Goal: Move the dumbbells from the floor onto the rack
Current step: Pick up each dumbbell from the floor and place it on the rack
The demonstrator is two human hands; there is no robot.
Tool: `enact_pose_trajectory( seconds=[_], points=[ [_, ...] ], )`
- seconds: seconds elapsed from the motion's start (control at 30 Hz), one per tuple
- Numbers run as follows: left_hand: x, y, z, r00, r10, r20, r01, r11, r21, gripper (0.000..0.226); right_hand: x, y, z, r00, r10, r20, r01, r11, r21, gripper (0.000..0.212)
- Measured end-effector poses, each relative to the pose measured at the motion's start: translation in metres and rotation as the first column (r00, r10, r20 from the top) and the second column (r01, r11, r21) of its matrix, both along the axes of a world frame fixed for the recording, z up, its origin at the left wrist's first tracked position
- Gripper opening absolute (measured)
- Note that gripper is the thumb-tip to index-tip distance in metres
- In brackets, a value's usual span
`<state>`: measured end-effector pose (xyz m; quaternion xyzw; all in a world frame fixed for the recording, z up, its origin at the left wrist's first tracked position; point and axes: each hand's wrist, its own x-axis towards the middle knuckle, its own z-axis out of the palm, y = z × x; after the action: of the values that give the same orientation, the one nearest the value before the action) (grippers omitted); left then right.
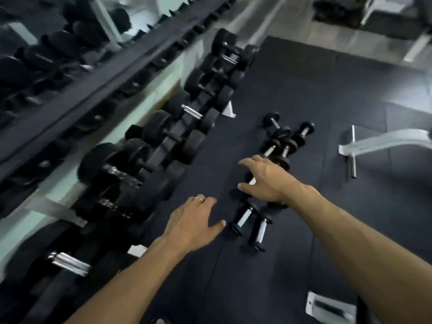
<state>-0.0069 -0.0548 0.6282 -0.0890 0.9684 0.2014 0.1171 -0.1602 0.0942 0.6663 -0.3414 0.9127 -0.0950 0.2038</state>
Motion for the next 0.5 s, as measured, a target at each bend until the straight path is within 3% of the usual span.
enact_pose_trajectory(
  seconds=[0.27,0.5],
  points=[
    [-0.07,0.081,-0.067,0.985,-0.115,0.128,0.109,0.993,0.047,0.055,-0.054,0.099,-0.08,0.981,-0.164,0.106,0.157,0.985,0.07,0.067],
    [-0.154,0.079,-0.161,0.947,-0.203,0.251,0.188,0.979,0.082,0.05,-0.113,0.114,-0.18,0.925,-0.302,0.231,0.283,0.953,0.11,0.063]
  ],
)
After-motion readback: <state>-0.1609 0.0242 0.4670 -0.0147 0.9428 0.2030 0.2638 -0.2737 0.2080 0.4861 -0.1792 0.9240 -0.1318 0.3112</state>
